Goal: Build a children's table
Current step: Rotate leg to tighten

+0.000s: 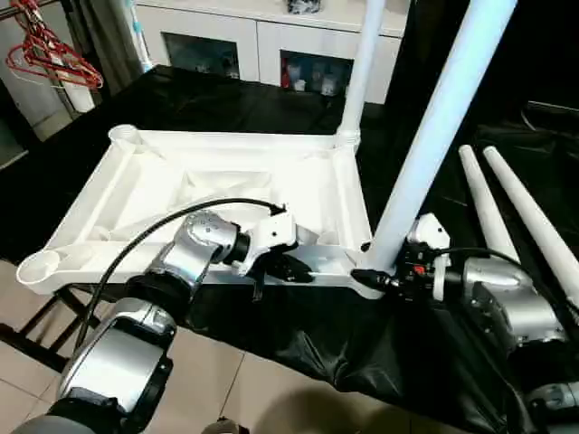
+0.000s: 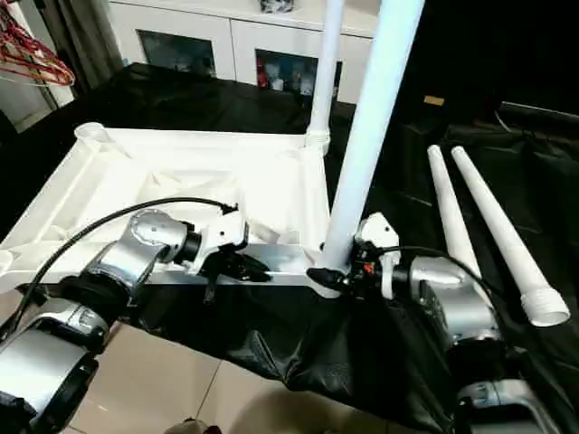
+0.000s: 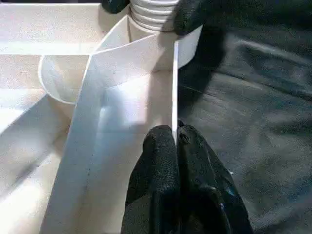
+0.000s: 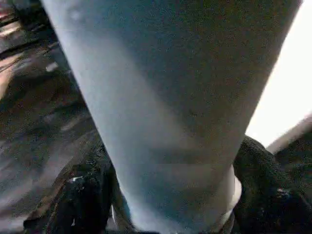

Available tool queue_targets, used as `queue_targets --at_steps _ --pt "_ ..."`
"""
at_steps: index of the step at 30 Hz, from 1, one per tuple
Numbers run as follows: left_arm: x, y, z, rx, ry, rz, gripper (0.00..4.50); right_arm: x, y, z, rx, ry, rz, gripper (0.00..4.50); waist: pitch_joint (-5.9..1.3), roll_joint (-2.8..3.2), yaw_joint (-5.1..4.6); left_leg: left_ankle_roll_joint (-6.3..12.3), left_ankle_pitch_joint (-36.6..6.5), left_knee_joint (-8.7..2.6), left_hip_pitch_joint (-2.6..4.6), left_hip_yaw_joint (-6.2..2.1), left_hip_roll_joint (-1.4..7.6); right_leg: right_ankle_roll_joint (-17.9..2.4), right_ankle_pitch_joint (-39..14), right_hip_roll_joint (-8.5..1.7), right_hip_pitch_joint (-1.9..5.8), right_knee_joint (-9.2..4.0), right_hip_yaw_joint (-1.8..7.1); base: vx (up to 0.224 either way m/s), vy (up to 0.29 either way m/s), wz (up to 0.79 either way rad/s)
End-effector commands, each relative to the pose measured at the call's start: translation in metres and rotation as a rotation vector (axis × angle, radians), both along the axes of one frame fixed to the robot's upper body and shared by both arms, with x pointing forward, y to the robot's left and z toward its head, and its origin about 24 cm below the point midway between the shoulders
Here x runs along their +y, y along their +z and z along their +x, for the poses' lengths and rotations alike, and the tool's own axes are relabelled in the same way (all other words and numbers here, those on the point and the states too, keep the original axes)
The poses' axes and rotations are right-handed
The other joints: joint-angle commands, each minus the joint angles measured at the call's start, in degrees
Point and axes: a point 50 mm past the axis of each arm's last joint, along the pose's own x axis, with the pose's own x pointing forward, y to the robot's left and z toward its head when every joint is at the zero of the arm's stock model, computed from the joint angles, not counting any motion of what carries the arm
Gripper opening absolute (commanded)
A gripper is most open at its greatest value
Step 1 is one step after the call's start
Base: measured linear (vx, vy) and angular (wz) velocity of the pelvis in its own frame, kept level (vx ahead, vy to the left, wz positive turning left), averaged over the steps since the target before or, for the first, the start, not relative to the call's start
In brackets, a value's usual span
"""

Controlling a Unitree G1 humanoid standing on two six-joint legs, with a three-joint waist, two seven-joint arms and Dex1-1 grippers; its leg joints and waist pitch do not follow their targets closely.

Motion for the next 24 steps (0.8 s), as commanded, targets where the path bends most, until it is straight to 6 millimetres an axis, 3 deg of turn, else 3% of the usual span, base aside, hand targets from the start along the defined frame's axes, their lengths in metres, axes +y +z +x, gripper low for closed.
queue_targets --at_steps 1,2,3,4,5,6,7,9,14,15,16,19,24 --pt "-0.012 0.007 0.009 -0.064 0.083 -0.021 0.00 0.013 -0.008 0.003 0.000 -0.080 0.014 2.75 -3.89 -0.27 0.12 3.34 -13.49 -3.89 0.87 -1.31 3.02 -15.13 -10.90 -3.78 2.98 -3.93 2.30 0.000 0.000 0.00" --pt "-0.020 0.009 0.014 -0.084 0.153 -0.035 0.00 0.018 -0.017 0.008 0.002 -0.220 0.008 2.75 -3.73 -0.07 -0.35 2.00 -14.42 -4.07 1.09 -1.33 2.94 -14.55 -12.84 -3.84 2.42 -4.19 2.46 0.000 0.000 0.00" --pt "-0.021 0.009 0.014 -0.084 0.164 -0.038 0.00 0.019 -0.019 0.009 0.002 -0.241 0.007 2.75 -3.69 0.25 -0.40 1.36 -15.58 -4.17 1.20 -1.49 2.84 -14.25 -14.60 -3.96 2.50 -4.39 2.38 0.000 0.000 0.00" --pt "-0.022 0.009 0.015 -0.084 0.172 -0.040 0.00 0.019 -0.020 0.009 0.002 -0.256 0.007 2.75 -3.69 0.25 -0.40 1.36 -15.58 -4.17 1.20 -1.49 2.84 -14.25 -14.60 -3.96 2.50 -4.39 2.38 0.000 0.000 0.00" --pt "-0.035 0.009 0.017 -0.103 0.214 -0.041 0.00 0.029 -0.028 0.012 0.017 -0.381 0.028 2.75 -3.65 0.05 -0.61 0.81 -16.22 -4.22 1.09 -1.58 2.62 -12.78 -17.28 -3.90 2.73 -4.76 2.39 0.000 0.000 0.00" --pt "-0.038 0.009 0.017 -0.105 0.220 -0.040 0.00 0.031 -0.029 0.012 0.021 -0.400 0.031 2.75 -3.50 0.14 -0.71 0.55 -17.02 -4.34 1.43 -1.52 2.70 -12.38 -18.24 -3.86 2.24 -5.05 2.54 0.000 0.000 0.00" --pt "-0.044 0.008 0.017 -0.114 0.239 -0.038 0.00 0.037 -0.032 0.013 0.029 -0.459 0.031 2.75 -3.49 0.22 -0.73 0.50 -17.72 -4.44 1.33 -1.65 2.57 -11.72 -19.65 -3.85 2.50 -5.21 2.43 0.000 0.000 0.00" --pt "-0.053 0.008 0.018 -0.127 0.266 -0.038 0.00 0.048 -0.035 0.015 0.039 -0.530 0.029 2.75 -3.47 0.21 -0.82 0.31 -18.13 -4.48 1.44 -1.64 2.58 -11.05 -20.24 -3.81 2.29 -5.40 2.51 0.000 0.000 0.00" --pt "-0.067 0.009 0.017 -0.137 0.293 -0.053 0.00 0.070 -0.034 0.019 0.026 -0.571 0.045 2.75 -3.49 0.45 -1.04 -0.09 -19.44 -4.70 1.45 -1.72 2.52 -10.54 -20.02 -3.66 2.12 -5.48 2.52 0.000 0.000 0.00" --pt "-0.071 0.009 0.016 -0.137 0.292 -0.057 0.00 0.077 -0.033 0.020 0.000 -0.560 0.033 3.30 -3.48 0.61 -0.98 -0.15 -19.83 -4.71 1.50 -1.75 2.52 -10.45 -19.96 -3.73 2.13 -5.51 2.53 0.000 0.000 0.00" --pt "-0.075 0.008 0.014 -0.134 0.278 -0.064 0.00 0.085 -0.029 0.021 -0.035 -0.531 0.023 3.30 -3.45 0.66 -1.03 -0.15 -19.99 -4.72 1.50 -1.74 2.49 -10.42 -19.90 -3.74 2.11 -5.59 2.55 0.000 0.000 0.00" --pt "-0.075 0.008 0.012 -0.129 0.253 -0.066 0.00 0.083 -0.026 0.023 -0.042 -0.536 0.042 3.54 -3.56 0.48 -1.10 0.77 -19.41 -4.74 1.16 -1.82 2.40 -10.19 -19.37 -3.78 2.50 -5.44 2.59 0.000 0.000 0.00" --pt "-0.065 0.007 0.008 -0.110 0.165 -0.069 0.00 0.061 -0.016 0.026 -0.085 -0.488 0.022 3.97 -3.76 0.28 -0.97 2.11 -17.06 -4.52 0.98 -1.63 2.43 -11.06 -16.14 -3.78 2.64 -5.14 2.64 0.000 0.000 0.00"
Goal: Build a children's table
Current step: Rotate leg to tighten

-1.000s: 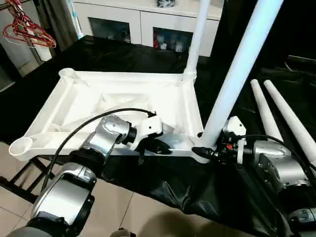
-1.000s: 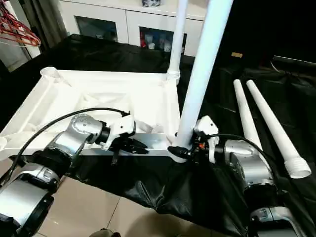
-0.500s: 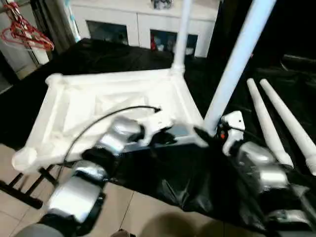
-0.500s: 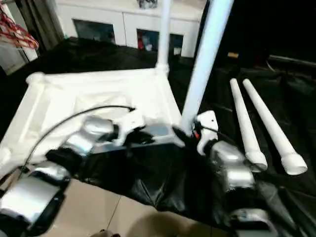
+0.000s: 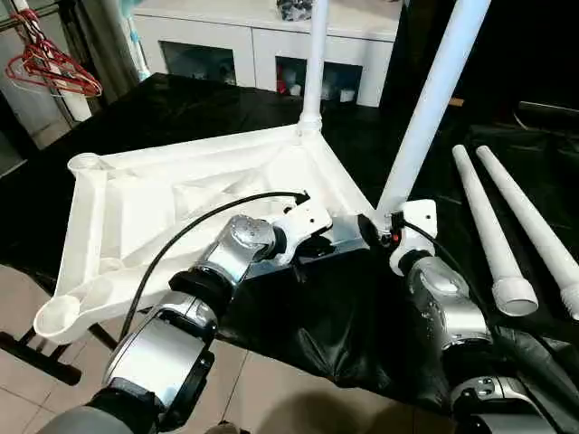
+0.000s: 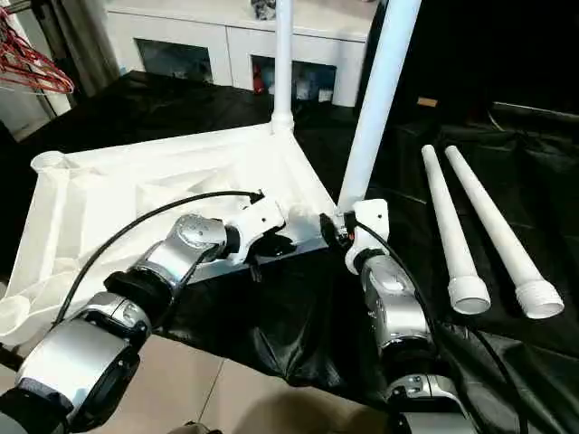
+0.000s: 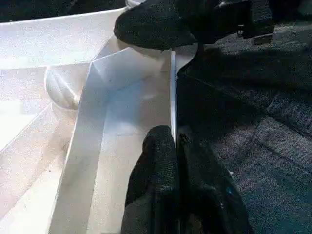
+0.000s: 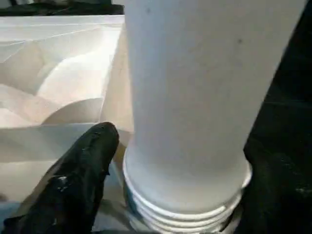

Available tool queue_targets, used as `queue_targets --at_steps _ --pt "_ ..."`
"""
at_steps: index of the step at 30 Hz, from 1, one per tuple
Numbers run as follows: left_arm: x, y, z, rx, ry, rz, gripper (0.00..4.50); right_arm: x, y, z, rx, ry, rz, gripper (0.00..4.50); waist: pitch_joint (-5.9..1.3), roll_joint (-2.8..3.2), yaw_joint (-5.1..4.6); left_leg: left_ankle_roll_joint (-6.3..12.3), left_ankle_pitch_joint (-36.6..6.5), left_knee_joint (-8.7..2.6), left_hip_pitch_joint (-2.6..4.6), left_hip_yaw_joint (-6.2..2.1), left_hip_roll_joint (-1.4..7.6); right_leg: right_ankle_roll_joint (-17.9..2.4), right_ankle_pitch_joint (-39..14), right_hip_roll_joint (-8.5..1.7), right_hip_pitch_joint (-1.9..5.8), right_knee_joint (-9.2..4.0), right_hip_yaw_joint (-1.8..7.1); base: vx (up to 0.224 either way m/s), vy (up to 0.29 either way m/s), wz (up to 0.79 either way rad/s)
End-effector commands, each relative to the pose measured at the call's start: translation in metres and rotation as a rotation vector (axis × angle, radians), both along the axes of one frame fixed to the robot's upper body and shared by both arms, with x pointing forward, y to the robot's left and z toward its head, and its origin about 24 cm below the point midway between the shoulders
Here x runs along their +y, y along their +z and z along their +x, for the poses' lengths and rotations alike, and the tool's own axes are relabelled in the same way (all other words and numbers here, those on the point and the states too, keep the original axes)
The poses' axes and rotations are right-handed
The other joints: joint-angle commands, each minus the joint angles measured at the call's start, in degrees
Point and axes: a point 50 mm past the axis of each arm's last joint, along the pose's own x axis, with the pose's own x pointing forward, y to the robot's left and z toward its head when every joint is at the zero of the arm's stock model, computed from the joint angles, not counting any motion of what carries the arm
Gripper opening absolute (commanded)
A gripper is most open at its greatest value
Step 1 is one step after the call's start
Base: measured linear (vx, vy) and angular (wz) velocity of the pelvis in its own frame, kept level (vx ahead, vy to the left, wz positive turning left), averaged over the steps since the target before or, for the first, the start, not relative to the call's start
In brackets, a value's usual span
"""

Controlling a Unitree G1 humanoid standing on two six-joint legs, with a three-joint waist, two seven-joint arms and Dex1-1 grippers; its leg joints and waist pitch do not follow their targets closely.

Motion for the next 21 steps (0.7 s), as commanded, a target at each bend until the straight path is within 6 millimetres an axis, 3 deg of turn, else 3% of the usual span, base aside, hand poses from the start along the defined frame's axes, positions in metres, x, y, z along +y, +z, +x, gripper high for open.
queue_targets --at_steps 1,3,5,8,10,14,18,21 --pt "-0.018 0.011 -0.007 -0.032 -0.139 -0.057 0.00 0.024 0.000 -0.005 0.015 0.230 -0.005 3.97 -3.59 -0.34 -0.23 2.72 -15.67 -4.27 0.56 -1.58 2.72 -11.45 -14.22 -3.70 2.64 -4.63 2.41 0.000 0.000 0.00" --pt "-0.011 0.010 -0.009 -0.022 -0.181 -0.051 0.00 0.013 0.004 -0.006 0.009 0.306 -0.031 3.97 -3.81 -0.75 -0.21 4.44 -12.94 -3.89 0.22 -1.47 2.72 -12.81 -9.93 -3.78 3.06 -4.10 2.33 0.000 0.000 0.00" --pt "-0.002 0.009 -0.010 -0.015 -0.215 -0.037 0.00 0.001 0.007 -0.010 0.017 0.399 -0.056 3.97 -4.08 -0.79 -0.05 6.64 -9.15 -3.36 0.19 -1.20 2.83 -14.95 -3.33 -3.45 3.12 -3.26 2.21 0.000 0.000 0.00" --pt "0.004 0.009 -0.011 -0.009 -0.233 -0.030 0.00 -0.007 0.009 -0.012 0.026 0.453 -0.070 3.97 -4.12 -0.63 0.47 8.02 -7.37 -3.11 0.14 -1.07 3.05 -16.07 -0.41 -3.51 3.07 -2.76 2.08 0.000 0.000 0.00" --pt "0.011 0.009 -0.011 0.002 -0.254 -0.017 0.00 -0.015 0.012 -0.016 0.043 0.530 -0.082 3.97 -4.06 -0.98 0.56 8.23 -8.10 -3.03 0.16 -0.98 3.06 -16.09 -1.94 -3.55 3.06 -2.90 2.00 0.000 0.000 0.00" --pt "0.025 0.009 -0.013 0.027 -0.303 0.009 0.00 -0.029 0.017 -0.028 0.082 0.697 -0.112 3.97 -3.81 -0.73 0.69 6.99 -11.15 -3.24 0.24 -1.05 3.31 -15.22 -7.26 -3.53 2.79 -3.42 1.98 0.000 0.000 0.00" --pt "0.029 0.009 -0.014 0.042 -0.329 0.013 0.00 -0.035 0.020 -0.033 0.097 0.759 -0.116 3.97 -3.81 -0.89 0.79 6.37 -11.42 -3.27 0.27 -1.05 3.37 -15.15 -8.69 -3.75 2.77 -3.51 2.07 0.000 0.000 0.00" --pt "0.031 0.010 -0.015 0.056 -0.345 0.010 0.00 -0.036 0.022 -0.034 0.093 0.786 -0.111 3.97 -3.93 -0.92 0.80 6.61 -9.97 -3.12 0.12 -1.05 3.34 -15.59 -6.93 -3.70 2.78 -3.21 2.05 0.000 0.000 0.00"
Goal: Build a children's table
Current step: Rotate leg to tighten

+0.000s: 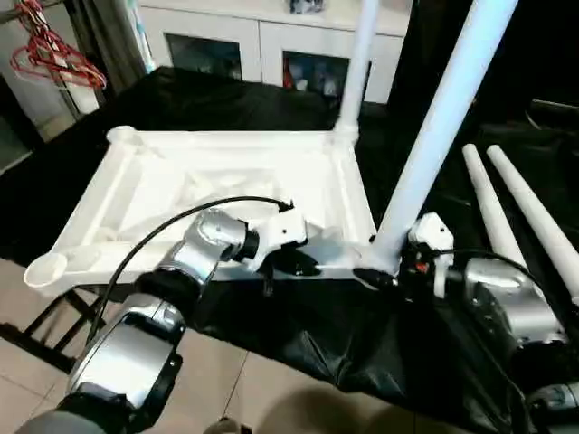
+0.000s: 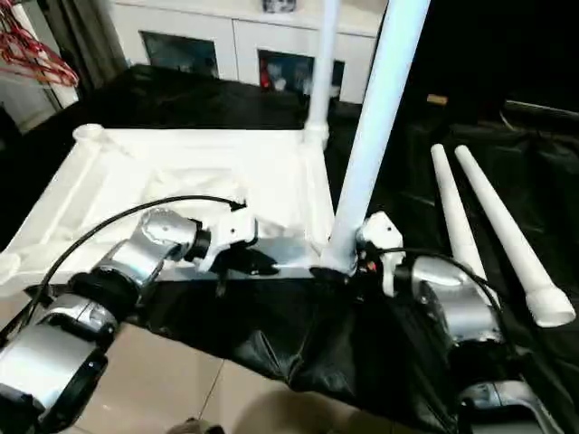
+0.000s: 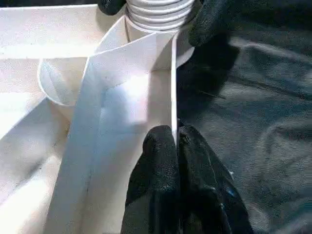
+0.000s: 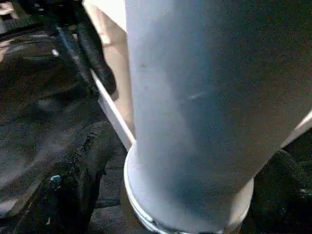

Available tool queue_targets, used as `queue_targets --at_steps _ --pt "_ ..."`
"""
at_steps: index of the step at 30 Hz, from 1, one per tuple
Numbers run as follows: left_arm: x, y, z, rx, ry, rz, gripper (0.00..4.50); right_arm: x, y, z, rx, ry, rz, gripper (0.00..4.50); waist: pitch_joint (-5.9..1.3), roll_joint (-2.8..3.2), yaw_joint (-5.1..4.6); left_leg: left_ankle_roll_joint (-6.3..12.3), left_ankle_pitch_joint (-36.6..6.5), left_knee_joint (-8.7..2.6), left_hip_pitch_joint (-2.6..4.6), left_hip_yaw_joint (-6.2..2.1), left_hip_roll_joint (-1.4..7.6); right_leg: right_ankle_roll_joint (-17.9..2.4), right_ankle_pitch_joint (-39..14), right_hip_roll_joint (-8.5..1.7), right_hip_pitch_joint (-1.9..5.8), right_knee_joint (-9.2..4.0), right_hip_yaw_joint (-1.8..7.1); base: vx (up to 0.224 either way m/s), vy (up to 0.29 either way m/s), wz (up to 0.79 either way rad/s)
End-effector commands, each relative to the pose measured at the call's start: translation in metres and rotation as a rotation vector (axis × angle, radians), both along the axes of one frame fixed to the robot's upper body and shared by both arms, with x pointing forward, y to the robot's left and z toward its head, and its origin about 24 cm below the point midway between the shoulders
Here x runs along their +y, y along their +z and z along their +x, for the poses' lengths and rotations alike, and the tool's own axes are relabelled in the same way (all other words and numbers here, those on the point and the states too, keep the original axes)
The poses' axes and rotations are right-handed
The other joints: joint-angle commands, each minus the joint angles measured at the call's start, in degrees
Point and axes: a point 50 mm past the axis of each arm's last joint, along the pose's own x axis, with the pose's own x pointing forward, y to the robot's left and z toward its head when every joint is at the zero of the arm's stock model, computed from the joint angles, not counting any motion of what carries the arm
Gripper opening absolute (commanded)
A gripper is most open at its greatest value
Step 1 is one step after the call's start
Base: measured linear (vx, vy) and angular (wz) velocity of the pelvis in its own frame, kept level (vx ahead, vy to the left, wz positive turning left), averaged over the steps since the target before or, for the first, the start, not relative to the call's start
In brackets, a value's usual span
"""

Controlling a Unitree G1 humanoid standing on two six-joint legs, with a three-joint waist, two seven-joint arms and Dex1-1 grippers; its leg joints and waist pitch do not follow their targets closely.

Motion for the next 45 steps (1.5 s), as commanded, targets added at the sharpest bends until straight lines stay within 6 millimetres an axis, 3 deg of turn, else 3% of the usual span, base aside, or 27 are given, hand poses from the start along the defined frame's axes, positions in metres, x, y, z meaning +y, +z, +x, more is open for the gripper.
queue_targets --at_steps 1,2,4,6,12,17,18,22,25,29,32,33,34,37,38,39,40,41,42,43,45 --pt "-0.006 0.003 -0.002 -0.018 -0.048 -0.011 0.00 0.004 0.003 -0.002 -0.005 0.044 0.005 3.83 -4.00 -0.90 0.22 6.47 -9.51 -3.58 0.94 -1.12 3.03 -15.83 -6.30 -3.70 3.21 -3.23 2.26 0.000 0.000 0.00" --pt "-0.005 0.004 -0.003 -0.006 -0.065 -0.009 0.00 0.005 0.004 -0.003 0.006 0.070 0.014 3.83 -4.08 -0.71 0.30 6.94 -8.67 -3.46 0.93 -1.13 3.00 -16.14 -4.98 -3.73 3.26 -3.10 2.23 0.000 0.000 0.00" --pt "-0.004 0.004 -0.004 0.000 -0.076 -0.007 0.00 0.005 0.004 -0.004 0.011 0.088 0.013 3.65 -4.05 -0.90 0.34 7.13 -8.60 -3.45 0.90 -1.09 3.01 -16.12 -4.87 -3.74 3.29 -3.14 2.22 0.000 0.000 0.00" --pt "-0.002 0.004 -0.005 0.008 -0.087 0.000 0.00 0.005 0.004 -0.005 0.016 0.106 0.009 3.45 -4.05 -0.60 0.42 7.15 -8.76 -3.43 0.91 -1.12 3.00 -16.41 -4.85 -3.73 3.23 -3.09 2.16 0.000 0.000 0.00" --pt "0.000 0.003 -0.005 0.013 -0.080 0.001 0.00 0.009 0.002 -0.008 0.027 0.125 0.027 2.91 -3.97 -0.97 0.51 6.22 -10.03 -3.59 0.98 -1.12 3.05 -15.88 -7.17 -3.76 3.23 -3.29 2.18 0.000 0.000 0.00" --pt "0.001 0.002 -0.004 0.007 -0.068 0.003 0.00 0.011 -0.002 -0.012 0.040 0.121 0.044 2.76 -4.05 -0.88 0.74 6.42 -9.26 -3.51 1.03 -1.12 3.05 -15.90 -6.04 -3.73 3.21 -3.14 2.18 0.000 0.000 0.00" --pt "0.001 0.002 -0.004 0.007 -0.064 0.004 0.00 0.011 -0.003 -0.012 0.043 0.116 0.053 2.76 -4.07 -0.17 0.88 6.32 -9.36 -3.49 1.06 -1.20 3.05 -15.97 -5.98 -3.78 3.14 -3.11 2.18 0.000 0.000 0.00" --pt "-0.008 -0.001 0.002 -0.032 0.053 -0.011 0.00 0.018 -0.010 -0.013 0.059 -0.005 0.136 2.74 -3.99 -0.46 0.97 5.82 -10.74 -3.62 1.20 -1.17 3.13 -15.79 -6.50 -3.74 3.09 -3.41 2.21 0.000 0.000 0.00" --pt "-0.018 -0.001 0.007 -0.056 0.140 -0.022 0.00 0.026 -0.018 -0.013 0.056 -0.093 0.149 2.74 -3.65 -0.38 0.89 4.02 -13.15 -3.97 1.54 -1.20 3.12 -14.57 -11.96 -3.83 2.72 -4.12 2.26 0.000 0.000 0.00" --pt "-0.038 -0.001 0.009 -0.079 0.194 -0.043 0.00 0.037 -0.031 -0.006 0.035 -0.290 0.115 2.74 -3.14 -0.48 0.08 0.87 -18.38 -4.59 2.00 -1.58 2.74 -10.89 -23.00 -3.98 2.44 -5.42 2.23 0.000 0.000 0.00" --pt "-0.062 0.002 0.011 -0.118 0.250 -0.057 0.00 0.046 -0.040 0.005 0.047 -0.560 0.119 2.74 -2.90 -0.60 -0.81 -0.25 -21.51 -4.80 2.41 -1.87 2.53 -8.83 -28.50 -3.93 1.99 -6.13 2.20 0.000 0.000 0.00" --pt "-0.062 0.002 0.011 -0.118 0.250 -0.057 0.00 0.046 -0.040 0.005 0.047 -0.560 0.119 2.74 -2.83 -0.59 -0.92 -0.20 -22.17 -4.83 2.54 -1.99 2.44 -7.89 -30.45 -4.00 1.97 -6.52 2.14 0.000 0.000 0.00" --pt "-0.072 0.004 0.011 -0.145 0.265 -0.058 0.00 0.052 -0.042 0.010 0.048 -0.668 0.116 2.74 -2.82 -0.34 -1.08 -0.33 -22.37 -4.90 2.52 -2.03 2.42 -7.45 -30.73 -4.00 1.78 -6.63 2.23 0.000 0.000 0.00" --pt "-0.081 0.007 0.013 -0.175 0.288 -0.064 0.00 0.057 -0.040 0.016 0.008 -0.764 0.101 2.74 -3.05 0.05 -1.20 -0.48 -22.74 -5.21 2.58 -2.14 2.45 -7.11 -28.13 -3.84 1.93 -6.75 2.12 0.000 0.000 0.00" --pt "-0.081 0.007 0.013 -0.175 0.288 -0.064 0.00 0.057 -0.040 0.016 0.008 -0.764 0.101 3.09 -3.16 -0.03 -1.23 -0.35 -22.43 -5.21 2.57 -2.07 2.41 -7.33 -27.02 -3.84 2.01 -6.68 2.15 0.000 0.000 0.00" --pt "-0.082 0.008 0.013 -0.185 0.293 -0.062 0.00 0.058 -0.039 0.017 0.003 -0.784 0.110 3.09 -3.23 0.01 -1.15 -0.14 -22.05 -5.29 2.60 -2.11 2.46 -7.62 -25.79 -3.84 2.18 -6.61 2.15 0.000 0.000 0.00" --pt "-0.082 0.008 0.014 -0.193 0.293 -0.059 0.00 0.058 -0.038 0.018 0.001 -0.805 0.124 3.44 -3.25 0.41 -1.15 0.12 -21.34 -5.43 2.40 -1.98 2.52 -8.70 -21.82 -3.73 2.25 -6.43 2.34 0.000 0.000 0.00" --pt "-0.082 0.008 0.014 -0.203 0.295 -0.056 0.00 0.058 -0.036 0.018 -0.002 -0.811 0.144 3.47 -3.33 0.37 -1.12 0.32 -21.21 -5.44 2.24 -2.01 2.49 -9.27 -20.14 -3.70 2.50 -6.11 2.34 0.000 0.000 0.00" --pt "-0.083 0.008 0.014 -0.213 0.294 -0.053 0.00 0.058 -0.035 0.018 -0.010 -0.810 0.148 3.47 -3.38 0.79 -1.08 0.44 -21.02 -5.42 2.15 -2.06 2.43 -9.56 -19.20 -3.74 2.59 -5.94 2.36 0.000 0.000 0.00" --pt "-0.082 0.008 0.014 -0.215 0.285 -0.054 0.00 0.057 -0.034 0.017 -0.022 -0.797 0.136 3.55 -3.42 0.55 -1.20 0.65 -20.62 -5.43 2.01 -2.03 2.44 -9.74 -18.24 -3.72 2.73 -5.91 2.37 0.000 0.000 0.00" --pt "-0.082 0.008 0.013 -0.221 0.269 -0.060 0.00 0.053 -0.031 0.017 -0.042 -0.797 0.123 3.78 -3.59 0.84 -1.26 1.58 -18.52 -5.19 1.88 -1.86 2.35 -10.83 -14.56 -3.73 2.96 -5.51 2.42 0.000 0.000 0.00"
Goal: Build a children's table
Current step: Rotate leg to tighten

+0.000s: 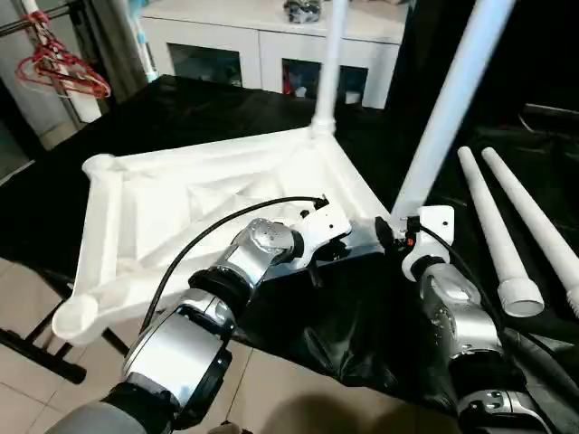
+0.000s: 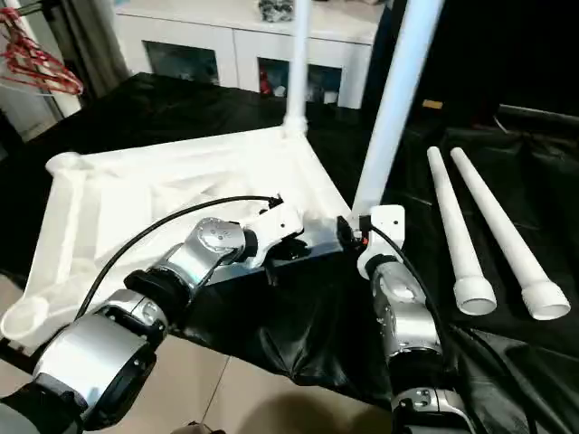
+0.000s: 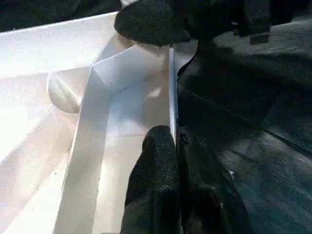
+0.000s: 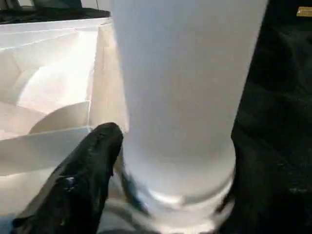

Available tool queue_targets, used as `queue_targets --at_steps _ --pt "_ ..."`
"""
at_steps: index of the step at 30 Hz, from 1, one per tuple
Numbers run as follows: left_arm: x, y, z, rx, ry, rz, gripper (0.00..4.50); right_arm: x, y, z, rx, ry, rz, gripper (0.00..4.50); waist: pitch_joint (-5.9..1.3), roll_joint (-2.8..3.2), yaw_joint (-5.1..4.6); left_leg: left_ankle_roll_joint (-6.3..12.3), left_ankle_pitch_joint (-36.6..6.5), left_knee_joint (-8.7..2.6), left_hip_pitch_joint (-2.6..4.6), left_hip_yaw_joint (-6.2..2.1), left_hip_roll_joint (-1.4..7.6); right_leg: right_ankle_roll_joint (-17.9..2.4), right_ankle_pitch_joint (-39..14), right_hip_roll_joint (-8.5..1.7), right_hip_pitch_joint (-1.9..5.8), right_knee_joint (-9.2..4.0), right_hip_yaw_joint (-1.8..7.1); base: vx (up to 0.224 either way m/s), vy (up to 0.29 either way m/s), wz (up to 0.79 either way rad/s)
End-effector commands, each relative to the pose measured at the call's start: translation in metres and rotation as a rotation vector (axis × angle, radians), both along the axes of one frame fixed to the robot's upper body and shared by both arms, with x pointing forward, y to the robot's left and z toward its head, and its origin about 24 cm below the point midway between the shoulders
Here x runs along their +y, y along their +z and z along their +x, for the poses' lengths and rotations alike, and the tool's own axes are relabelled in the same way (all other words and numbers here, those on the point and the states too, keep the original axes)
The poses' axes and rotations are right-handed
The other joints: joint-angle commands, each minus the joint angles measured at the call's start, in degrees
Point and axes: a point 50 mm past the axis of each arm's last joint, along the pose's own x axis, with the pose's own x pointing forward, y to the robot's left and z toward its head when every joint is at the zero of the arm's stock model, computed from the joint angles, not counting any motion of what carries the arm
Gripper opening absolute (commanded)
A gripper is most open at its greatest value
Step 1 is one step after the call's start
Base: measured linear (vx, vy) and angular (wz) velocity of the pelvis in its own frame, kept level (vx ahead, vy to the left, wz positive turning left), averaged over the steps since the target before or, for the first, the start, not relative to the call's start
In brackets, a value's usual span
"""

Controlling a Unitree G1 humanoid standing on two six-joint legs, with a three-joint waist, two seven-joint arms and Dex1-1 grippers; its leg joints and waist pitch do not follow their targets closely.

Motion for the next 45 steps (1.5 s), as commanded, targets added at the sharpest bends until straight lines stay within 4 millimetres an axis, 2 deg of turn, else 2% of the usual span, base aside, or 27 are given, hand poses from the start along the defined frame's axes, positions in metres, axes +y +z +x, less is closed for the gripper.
queue_targets --at_steps 1,3,5,6,7,8,10,11,13,17,19,20,22,23,24,25,26,27,28,29,30,31,33,36,37,40,45 --pt "-0.018 0.017 0.002 -0.094 -0.045 -0.033 0.00 0.023 -0.008 -0.006 0.037 0.109 0.009 3.87 -3.56 -0.02 -0.33 2.19 -17.49 -4.53 0.89 -1.75 2.83 -11.09 -13.43 -3.65 2.01 -4.35 2.17 0.000 0.000 0.00" --pt "-0.017 0.017 0.002 -0.097 -0.050 -0.036 0.00 0.016 -0.005 -0.006 0.021 0.090 -0.015 4.01 -3.66 -0.13 -0.29 3.08 -15.64 -4.33 0.81 -1.64 2.81 -11.67 -11.89 -3.63 2.11 -4.14 2.13 0.000 0.000 0.00" --pt "-0.018 0.019 0.002 -0.111 -0.056 -0.063 0.00 -0.009 0.008 -0.010 -0.025 0.050 -0.040 4.01 -3.89 -0.65 0.15 4.55 -12.38 -3.87 0.78 -1.40 2.75 -12.19 -9.01 -3.63 2.31 -3.74 2.24 0.000 0.000 0.00" --pt "-0.018 0.020 0.002 -0.117 -0.046 -0.069 0.00 -0.014 0.010 -0.011 -0.032 0.044 -0.035 4.01 -4.22 -0.45 0.58 5.98 -9.14 -3.57 0.53 -1.47 2.88 -12.74 -5.14 -3.74 2.57 -3.10 2.27 0.000 0.000 0.00" --pt "-0.017 0.021 0.003 -0.120 -0.033 -0.081 0.27 -0.021 0.014 -0.013 -0.043 0.047 -0.034 4.01 -4.42 -0.73 0.64 7.51 -5.95 -3.28 0.12 -1.49 2.89 -13.39 -0.72 -3.68 2.72 -2.49 2.20 0.000 0.000 0.00" --pt "-0.017 0.021 0.003 -0.119 -0.032 -0.082 0.27 -0.022 0.014 -0.014 -0.043 0.047 -0.035 4.05 -4.58 -0.60 0.78 8.05 -4.62 -3.17 0.06 -1.57 2.93 -13.74 1.20 -3.67 2.77 -2.13 2.15 0.000 0.000 0.00" --pt "-0.011 0.026 0.007 -0.120 -0.002 -0.127 0.27 -0.037 0.021 -0.024 -0.046 0.089 -0.064 4.05 -4.90 -0.70 0.98 10.70 -1.33 -2.51 -0.07 -1.44 2.83 -14.78 6.87 -3.60 2.47 -1.43 2.07 0.000 0.000 0.00" --pt "-0.008 0.027 0.008 -0.117 0.005 -0.136 0.59 -0.041 0.024 -0.028 -0.041 0.105 -0.066 4.07 -4.60 -0.91 1.20 12.64 -1.01 -2.40 -0.23 -1.43 2.97 -15.03 6.64 -3.67 2.39 -1.48 1.95 0.000 0.000 0.00" --pt "-0.006 0.028 0.009 -0.124 0.009 -0.134 0.64 -0.044 0.025 -0.030 -0.042 0.116 -0.070 4.07 -4.48 -1.25 0.99 12.68 -2.20 -2.44 -0.38 -1.36 2.93 -14.79 3.84 -3.66 2.39 -1.77 1.82 0.000 0.000 0.00" --pt "0.019 0.038 0.021 -0.175 0.122 -0.167 1.01 -0.055 0.036 -0.048 -0.034 0.192 -0.094 4.07 -3.76 -1.37 0.69 9.67 -8.68 -3.01 -0.10 -1.31 3.00 -12.52 -9.24 -3.67 2.12 -3.21 1.82 0.000 0.000 0.00" --pt "0.027 0.041 0.024 -0.194 0.149 -0.158 1.01 -0.056 0.039 -0.051 -0.033 0.206 -0.089 4.07 -3.61 -1.22 0.55 8.56 -9.84 -3.24 -0.09 -1.40 2.94 -11.50 -11.79 -3.52 2.10 -3.42 1.88 0.000 0.000 0.00" --pt "0.044 0.049 0.032 -0.235 0.218 -0.141 1.01 -0.055 0.041 -0.057 -0.019 0.256 -0.077 4.07 -3.48 -1.16 0.51 7.81 -11.12 -3.39 -0.01 -1.41 2.93 -10.52 -14.07 -3.43 2.05 -3.74 1.85 0.000 0.000 0.00" --pt "0.057 0.056 0.036 -0.263 0.272 -0.131 1.01 -0.052 0.042 -0.061 -0.002 0.301 -0.069 4.07 -3.63 -1.07 0.52 7.06 -11.26 -3.49 0.06 -1.57 3.13 -10.11 -13.73 -3.45 2.07 -3.54 1.96 0.000 0.000 0.00" --pt "0.071 0.063 0.040 -0.285 0.333 -0.116 1.01 -0.047 0.040 -0.065 0.030 0.354 -0.079 4.07 -3.52 -1.41 0.34 6.71 -11.39 -3.55 0.00 -1.51 3.06 -10.01 -14.04 -3.30 1.89 -3.66 1.89 0.000 0.000 0.00" --pt "0.077 0.066 0.042 -0.293 0.357 -0.109 1.01 -0.044 0.038 -0.067 0.043 0.374 -0.084 4.07 -3.62 -1.12 0.49 6.15 -11.27 -3.51 0.27 -1.53 3.14 -10.40 -13.87 -3.31 1.82 -3.48 1.92 0.000 0.000 0.00" --pt "0.083 0.069 0.042 -0.301 0.378 -0.102 1.01 -0.042 0.037 -0.068 0.055 0.390 -0.087 4.07 -3.57 -1.79 0.44 6.13 -10.97 -3.50 0.20 -1.45 3.21 -10.50 -13.50 -3.32 1.77 -3.43 1.97 0.000 0.000 0.00" --pt "0.094 0.073 0.043 -0.313 0.415 -0.085 1.01 -0.038 0.034 -0.069 0.073 0.410 -0.090 4.07 -3.65 -1.23 0.52 5.86 -10.05 -3.56 0.11 -1.60 3.29 -10.91 -12.78 -3.47 1.79 -3.10 1.99 0.000 0.000 0.00" --pt "0.109 0.078 0.043 -0.329 0.448 -0.047 1.01 -0.032 0.029 -0.068 0.100 0.420 -0.084 4.07 -3.63 -1.85 0.37 5.89 -9.56 -3.42 0.11 -1.39 3.18 -11.08 -11.98 -3.31 1.61 -3.15 2.00 0.000 0.000 0.00" --pt "0.125 0.082 0.040 -0.338 0.484 -0.012 1.01 -0.026 0.025 -0.067 0.121 0.426 -0.091 4.07 -3.62 -2.04 0.48 5.86 -9.13 -3.48 0.02 -1.50 3.24 -11.26 -11.68 -3.46 1.74 -2.90 2.02 0.000 0.000 0.00" --pt "0.145 0.086 0.036 -0.346 0.526 0.037 1.01 -0.020 0.021 -0.064 0.140 0.423 -0.094 4.07 -3.70 -1.52 0.25 5.57 -7.53 -3.60 -0.28 -1.66 3.35 -11.56 -10.32 -3.52 1.83 -2.40 2.02 0.000 0.000 0.00" --pt "0.147 0.086 0.035 -0.347 0.532 0.045 1.01 -0.019 0.020 -0.063 0.142 0.421 -0.092 4.07 -3.68 -1.37 -0.07 5.29 -7.38 -3.52 -0.07 -1.57 3.28 -11.70 -9.92 -3.38 1.53 -2.39 2.07 0.000 0.000 0.00" --pt "0.151 0.087 0.034 -0.347 0.541 0.054 1.07 -0.018 0.020 -0.063 0.144 0.418 -0.090 3.88 -3.59 -1.26 -0.16 4.76 -8.27 -3.45 0.33 -1.33 3.12 -11.68 -10.44 -3.06 1.20 -2.73 2.10 0.000 0.000 0.00" --pt "0.187 0.087 0.020 -0.317 0.610 0.195 0.74 -0.009 0.014 -0.057 0.174 0.410 -0.094 3.70 -3.62 -1.27 -0.27 4.32 -7.16 -3.57 0.23 -1.35 3.32 -12.22 -8.10 -3.08 1.31 -2.31 2.26 0.000 0.000 0.00" --pt "0.216 0.084 0.005 -0.268 0.673 0.333 0.59 -0.001 0.010 -0.051 0.195 0.412 -0.088 3.44 -3.47 -0.95 -0.54 2.99 -8.08 -3.66 0.48 -1.31 3.18 -12.12 -8.24 -2.96 1.15 -2.22 2.32 0.000 0.000 0.00" --pt "0.222 0.084 0.001 -0.257 0.689 0.358 0.50 0.001 0.010 -0.050 0.198 0.412 -0.085 3.35 -3.41 -1.33 -0.65 2.58 -8.18 -3.79 0.43 -1.38 3.26 -12.43 -8.31 -3.10 1.24 -2.06 2.37 0.000 0.000 0.00" --pt "0.229 0.079 -0.006 -0.207 0.699 0.383 0.30 0.005 0.010 -0.045 0.188 0.404 -0.072 3.13 -3.26 -1.26 -0.35 1.39 -10.25 -3.94 0.76 -1.32 3.23 -12.16 -10.27 -3.13 0.93 -2.38 2.49 0.000 0.000 0.00" --pt "0.231 0.055 -0.019 -0.112 0.679 0.389 0.00 0.016 0.009 -0.029 0.185 0.385 -0.061 2.68 -3.10 -1.37 -0.09 -1.33 -15.32 -4.32 0.99 -1.48 3.09 -10.91 -13.89 -3.20 0.65 -2.74 2.70 0.000 0.000 0.00"
